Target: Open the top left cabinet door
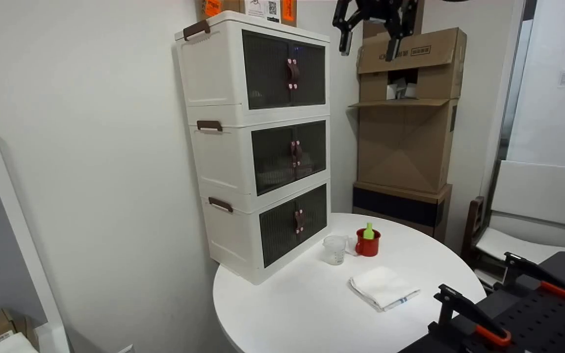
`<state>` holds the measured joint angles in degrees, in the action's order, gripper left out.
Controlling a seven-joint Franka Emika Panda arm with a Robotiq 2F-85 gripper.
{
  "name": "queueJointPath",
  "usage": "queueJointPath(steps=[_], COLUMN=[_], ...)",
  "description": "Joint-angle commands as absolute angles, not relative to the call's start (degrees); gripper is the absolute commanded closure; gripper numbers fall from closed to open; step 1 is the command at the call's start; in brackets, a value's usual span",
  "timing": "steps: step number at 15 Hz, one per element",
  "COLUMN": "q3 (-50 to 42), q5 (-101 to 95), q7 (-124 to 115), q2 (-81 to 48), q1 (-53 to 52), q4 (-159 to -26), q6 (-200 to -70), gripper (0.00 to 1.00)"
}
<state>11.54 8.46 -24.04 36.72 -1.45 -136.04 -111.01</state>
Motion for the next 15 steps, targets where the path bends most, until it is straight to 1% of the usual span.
queueJointPath(steps=[1, 5, 8, 10, 12, 15], q3=[17.5, 24.6, 29.2, 31.6, 36.0, 43.9], q5=[2.5, -9.9, -22.7, -32.8, -42.5, -57.2], q7=[-30.1, -36.2, -43.6, -50.1, -56.7, -67.7], q2=[33.0, 29.1, 25.9, 23.8, 22.4, 20.9], q1=[0.7, 3.6, 8.2, 12.8, 20.1, 31.5], q4=[-132.5, -132.1, -131.9, -130.6, -128.7, -124.2], q6=[-121.0, -133.1, -141.7, -146.2, -149.4, -150.3], gripper=[0.0, 0.0, 0.0, 0.0, 0.0, 0.0])
